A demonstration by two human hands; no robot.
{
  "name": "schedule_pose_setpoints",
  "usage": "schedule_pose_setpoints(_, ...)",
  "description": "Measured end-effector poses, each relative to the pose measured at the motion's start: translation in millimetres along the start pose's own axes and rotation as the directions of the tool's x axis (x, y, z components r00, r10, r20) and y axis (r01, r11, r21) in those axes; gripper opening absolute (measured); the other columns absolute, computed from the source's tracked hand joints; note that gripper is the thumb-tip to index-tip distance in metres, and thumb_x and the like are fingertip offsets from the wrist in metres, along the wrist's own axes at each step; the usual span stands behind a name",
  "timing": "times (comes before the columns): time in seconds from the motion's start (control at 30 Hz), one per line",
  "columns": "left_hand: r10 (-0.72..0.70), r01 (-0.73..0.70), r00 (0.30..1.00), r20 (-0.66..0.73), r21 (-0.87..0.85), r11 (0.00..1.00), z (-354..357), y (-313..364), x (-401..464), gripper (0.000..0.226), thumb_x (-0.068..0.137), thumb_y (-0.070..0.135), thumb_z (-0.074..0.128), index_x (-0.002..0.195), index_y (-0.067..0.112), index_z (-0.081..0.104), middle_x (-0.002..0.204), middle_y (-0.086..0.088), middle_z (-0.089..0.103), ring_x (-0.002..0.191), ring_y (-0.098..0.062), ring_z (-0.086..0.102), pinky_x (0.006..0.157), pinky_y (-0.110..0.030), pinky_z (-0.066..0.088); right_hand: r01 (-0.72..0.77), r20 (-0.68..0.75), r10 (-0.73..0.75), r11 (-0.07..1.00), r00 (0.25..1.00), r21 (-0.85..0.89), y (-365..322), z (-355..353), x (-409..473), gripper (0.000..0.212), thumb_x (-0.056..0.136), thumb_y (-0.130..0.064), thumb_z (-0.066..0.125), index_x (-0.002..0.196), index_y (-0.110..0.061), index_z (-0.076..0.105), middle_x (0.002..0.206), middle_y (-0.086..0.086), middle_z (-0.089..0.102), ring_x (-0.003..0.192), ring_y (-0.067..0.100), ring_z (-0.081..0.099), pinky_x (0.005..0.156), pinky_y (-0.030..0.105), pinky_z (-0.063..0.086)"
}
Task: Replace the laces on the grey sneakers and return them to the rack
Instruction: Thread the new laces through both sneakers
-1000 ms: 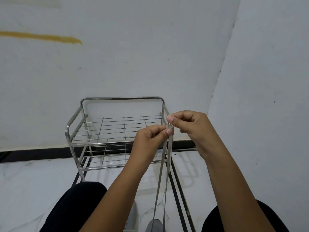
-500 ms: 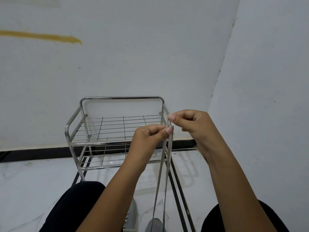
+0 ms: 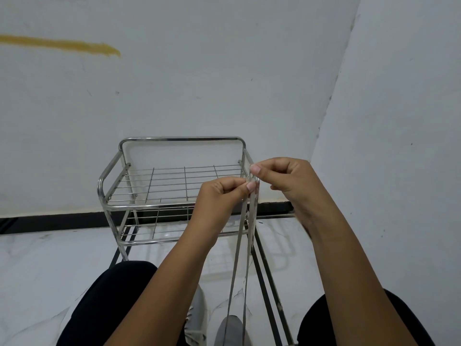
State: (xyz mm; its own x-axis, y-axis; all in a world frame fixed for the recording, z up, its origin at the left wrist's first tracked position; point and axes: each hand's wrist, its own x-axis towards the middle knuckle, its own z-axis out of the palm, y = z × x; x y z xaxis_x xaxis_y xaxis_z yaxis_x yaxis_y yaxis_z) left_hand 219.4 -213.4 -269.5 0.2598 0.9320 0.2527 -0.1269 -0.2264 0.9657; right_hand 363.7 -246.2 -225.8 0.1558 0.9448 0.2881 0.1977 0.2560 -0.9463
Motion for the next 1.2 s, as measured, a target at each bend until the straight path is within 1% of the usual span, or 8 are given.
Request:
schedule_pose_setpoints(0.23, 0.089, -0.006, 0.967, -0.239, 0.328, 0.945, -8, -38, 9, 0.011, 0.087, 0.029, 0.069, 0.085, 0.02, 0.076, 0.078, 0.007, 0.071, 0.077, -0.004, 0.065, 0.071, -0.019, 0.05, -0.08, -0.353, 0.052, 0.995, 0.934, -0.066, 50, 0, 18, 0.012, 0.097, -0.027, 0.051, 0.089, -0.024, 0.06, 0.085, -0.007, 0.072, 0.087, 0.008, 0.067, 0.082, 0.029, 0.051)
schedule_pose_setpoints(0.33, 0.098, 0.085, 0.96, -0.261, 0.609, 0.789, -9, -91, 4, 0.022, 0.091, 0.034, 0.062, 0.075, 0.022, 0.071, 0.064, 0.0, 0.057, 0.054, -0.007, 0.049, 0.052, -0.023, 0.036, -0.23, -0.535, 0.134, 0.966, 0.834, -0.116, 108, 12, 10, 0.018, 0.101, -0.026, 0.041, 0.094, -0.017, 0.054, 0.075, -0.003, 0.065, 0.073, 0.017, 0.065, 0.068, 0.032, 0.049)
schedule_pose_setpoints(0.43, -0.136, 0.332, 0.937, -0.322, 0.699, 0.633, -6, -172, -31, 0.03, 0.095, 0.037, 0.054, 0.07, 0.021, 0.062, 0.065, 0.004, 0.06, 0.061, -0.014, 0.056, 0.055, -0.027, 0.045, -0.561, -0.552, 0.385, 0.806, 0.739, -0.188, 204, 38, -35, 0.026, 0.101, -0.021, 0.036, 0.099, -0.011, 0.06, 0.09, 0.007, 0.062, 0.095, 0.031, 0.059, 0.075, 0.032, 0.041)
schedule_pose_setpoints(0.53, -0.431, 0.526, 0.833, -0.346, 0.739, 0.422, -14, -257, -94, 0.032, 0.095, 0.031, 0.05, 0.066, 0.019, 0.055, 0.076, 0.0, 0.065, 0.076, -0.019, 0.062, 0.067, -0.028, 0.049, -0.767, -0.32, 0.699, 0.546, 0.639, -0.337, 297, 67, -113, 0.032, 0.1, -0.014, 0.037, 0.118, -0.012, 0.064, 0.121, 0.01, 0.063, 0.111, 0.027, 0.058, 0.08, 0.026, 0.042)
schedule_pose_setpoints(0.7, -0.756, 0.726, 0.567, -0.326, 0.631, 0.273, -32, -319, -155, 0.032, 0.09, 0.022, 0.053, 0.121, 0.015, 0.045, 0.122, -0.014, 0.061, 0.112, -0.03, 0.059, 0.088, -0.031, 0.044, -0.772, -0.205, 0.877, 0.246, 0.435, -0.586, 383, 67, -193, 0.013, 0.089, -0.019, 0.056, 0.083, -0.015, 0.066, 0.092, 0.004, 0.067, 0.105, 0.024, 0.064, 0.082, 0.026, 0.05)
schedule_pose_setpoints(0.83, -0.726, 0.597, 0.64, -0.25, 0.757, 0.266, -21, -329, -160, 0.041, 0.09, 0.035, 0.053, 0.121, 0.015, 0.034, 0.122, -0.01, 0.055, 0.108, -0.03, 0.059, 0.086, -0.035, 0.047, -0.778, -0.216, 0.84, 0.322, 0.498, -0.54, 373, 70, -170, 0.022, 0.087, -0.017, 0.052, 0.066, -0.019, 0.053, 0.086, 0.007, 0.064, 0.08, 0.022, 0.057, 0.061, 0.026, 0.041)
schedule_pose_setpoints(0.97, -0.73, 0.391, 0.656, -0.192, 0.914, 0.111, -17, -345, -165, 0.044, 0.091, 0.052, 0.043, 0.119, 0.019, 0.052, 0.128, -0.007, 0.044, 0.114, -0.027, 0.056, 0.088, -0.034, 0.046, -0.782, -0.188, 0.854, 0.327, 0.485, -0.531, 374, 86, -171, 0.024, 0.082, -0.02, 0.057, 0.058, -0.021, 0.059, 0.084, 0.001, 0.069, 0.08, 0.02, 0.062, 0.068, 0.026, 0.048)
schedule_pose_setpoints(1.2, -0.79, 0.541, 0.58, -0.197, 0.819, 0.193, -26, -363, -163, 0.034, 0.091, 0.042, 0.05, 0.101, 0.016, 0.07, 0.108, -0.006, 0.07, 0.105, -0.023, 0.065, 0.085, -0.028, 0.049, -0.667, -0.133, 0.841, 0.309, 0.525, -0.678, 376, 96, -184, 0.022, 0.083, -0.022, 0.052, 0.065, -0.03, 0.061, 0.095, -0.007, 0.07, 0.095, 0.017, 0.064, 0.08, 0.026, 0.048)
